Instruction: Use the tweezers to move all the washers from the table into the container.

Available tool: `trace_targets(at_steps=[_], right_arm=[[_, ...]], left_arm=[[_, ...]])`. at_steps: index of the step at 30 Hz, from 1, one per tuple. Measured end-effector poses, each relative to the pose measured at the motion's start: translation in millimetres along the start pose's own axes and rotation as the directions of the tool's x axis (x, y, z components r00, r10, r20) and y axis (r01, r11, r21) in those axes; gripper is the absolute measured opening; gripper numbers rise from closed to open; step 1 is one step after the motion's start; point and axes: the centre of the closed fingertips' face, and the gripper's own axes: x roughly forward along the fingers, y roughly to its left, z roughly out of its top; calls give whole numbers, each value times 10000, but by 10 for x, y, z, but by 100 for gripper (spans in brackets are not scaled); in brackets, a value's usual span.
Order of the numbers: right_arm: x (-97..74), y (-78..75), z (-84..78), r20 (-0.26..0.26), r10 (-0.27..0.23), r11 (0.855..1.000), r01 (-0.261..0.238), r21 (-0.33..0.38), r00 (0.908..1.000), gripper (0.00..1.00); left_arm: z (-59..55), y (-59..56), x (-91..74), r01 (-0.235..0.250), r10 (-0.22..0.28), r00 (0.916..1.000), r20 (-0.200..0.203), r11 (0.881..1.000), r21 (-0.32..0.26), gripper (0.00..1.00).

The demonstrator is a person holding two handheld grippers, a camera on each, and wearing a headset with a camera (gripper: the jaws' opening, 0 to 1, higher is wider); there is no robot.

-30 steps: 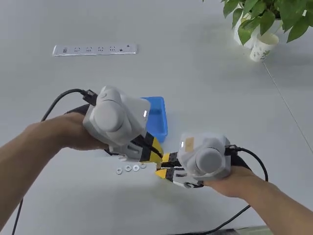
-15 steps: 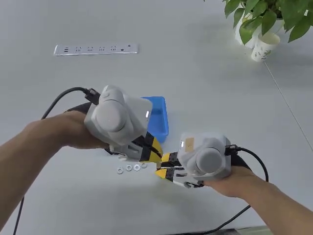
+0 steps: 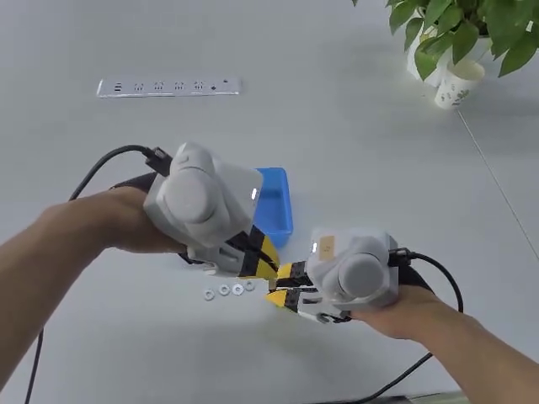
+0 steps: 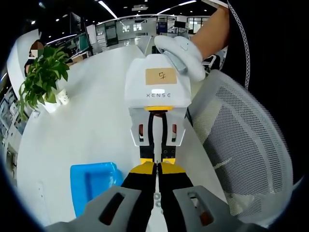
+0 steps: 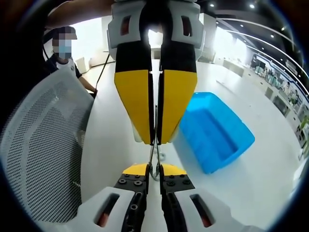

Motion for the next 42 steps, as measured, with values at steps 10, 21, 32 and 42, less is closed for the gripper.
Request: trace_targets(at_steps=[10,21,32,42], right_arm=[[-56,-13,125,54,87,9998,-86,-197,9999,9],[-127,-96,295,144,65,9990,-59,-435,9999,9],[-215,-260,471,312,-130,9977,150,-663,9994,10],[-232,-472,630,464,-381,9957,418,-825,9982,10]], left_arm=[[46,11,-136,-48,48,10000,35,10000,-67,4],[103,79,-313,-104,104,9999,-59,9999,-21,4],[212,207,-481,-252,254,9996,-138,9996,153,4],[232,386,-623,-437,447,9986,-297,9985,333,4]])
